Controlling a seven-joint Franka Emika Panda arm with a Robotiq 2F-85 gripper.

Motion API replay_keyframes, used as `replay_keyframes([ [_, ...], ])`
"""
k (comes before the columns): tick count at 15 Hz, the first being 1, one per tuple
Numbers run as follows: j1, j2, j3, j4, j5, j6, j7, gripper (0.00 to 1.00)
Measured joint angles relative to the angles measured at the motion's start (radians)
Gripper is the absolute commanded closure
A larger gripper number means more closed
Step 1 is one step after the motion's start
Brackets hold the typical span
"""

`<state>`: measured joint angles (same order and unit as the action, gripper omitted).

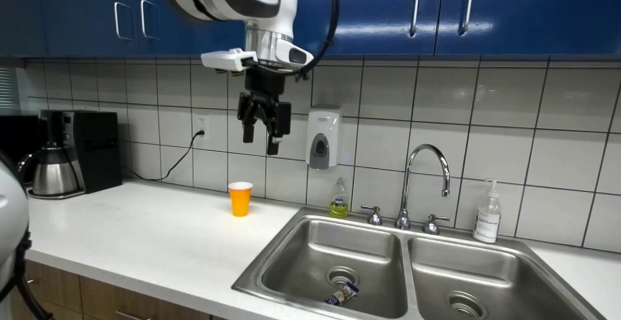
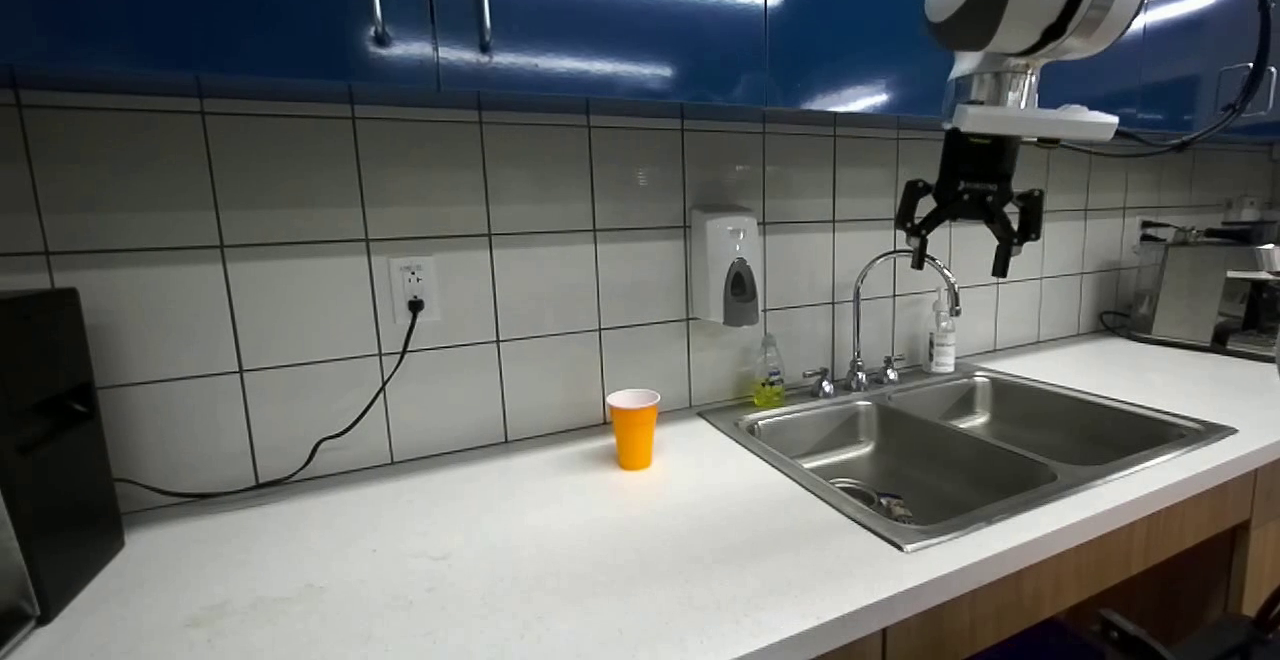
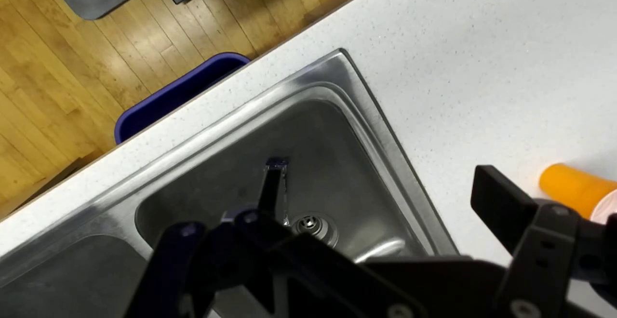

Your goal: Remove the black packet from the sink and put it on the counter.

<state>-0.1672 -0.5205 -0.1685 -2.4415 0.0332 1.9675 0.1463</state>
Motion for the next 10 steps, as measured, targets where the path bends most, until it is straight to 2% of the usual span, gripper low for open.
replay_keyframes([
  [6, -0.027, 0.168, -0.047, 0.0, 0.0, 0.176, -0.004, 0.0],
  [10, -0.037, 0.282, -0.086, 0.014, 0.0, 0.252, -0.02, 0.0],
])
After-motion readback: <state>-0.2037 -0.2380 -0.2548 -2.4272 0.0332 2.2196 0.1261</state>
